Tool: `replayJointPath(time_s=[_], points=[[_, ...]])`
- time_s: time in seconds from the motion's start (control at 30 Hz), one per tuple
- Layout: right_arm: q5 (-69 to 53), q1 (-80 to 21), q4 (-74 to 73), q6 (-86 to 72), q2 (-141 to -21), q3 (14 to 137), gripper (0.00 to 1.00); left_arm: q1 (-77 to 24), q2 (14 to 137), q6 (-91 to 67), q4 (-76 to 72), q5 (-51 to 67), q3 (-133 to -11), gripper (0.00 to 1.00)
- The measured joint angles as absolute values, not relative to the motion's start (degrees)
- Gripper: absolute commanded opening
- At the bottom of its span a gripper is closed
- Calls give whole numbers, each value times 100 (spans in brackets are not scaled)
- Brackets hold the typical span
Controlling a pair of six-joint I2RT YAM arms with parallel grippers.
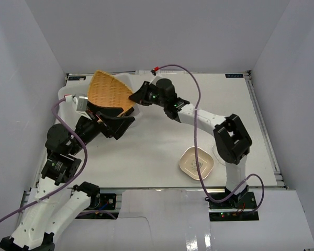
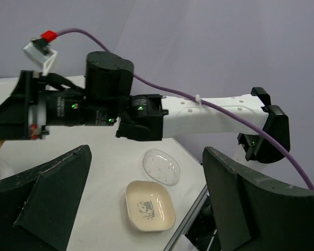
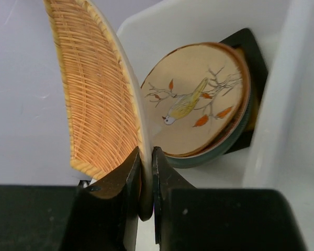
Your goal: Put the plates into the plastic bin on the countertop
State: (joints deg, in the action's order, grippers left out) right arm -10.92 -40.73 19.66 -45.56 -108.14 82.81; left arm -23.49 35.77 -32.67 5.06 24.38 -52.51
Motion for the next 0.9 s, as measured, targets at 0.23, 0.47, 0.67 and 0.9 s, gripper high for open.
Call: replayJointPath(time_s=[0.23,0.47,0.67,0.9], points=[[-716,-4775,1286,-4615,-12285,9760,8,-2471,3653,-3306,794,2171,-5231,98],[-283,-4770,871,-4648,-12811,10490,54,-2488,3734,-3376,1203,1776,-5221,98],[-123,-4683,810,-4499,-12790,10488,71,-2488,3861,-3409,1525,1586,-5221,98],[-110,-4414,913,-4185,-11340,8969,64,-2488,4178,-3618,1640,1686,-5214,98]])
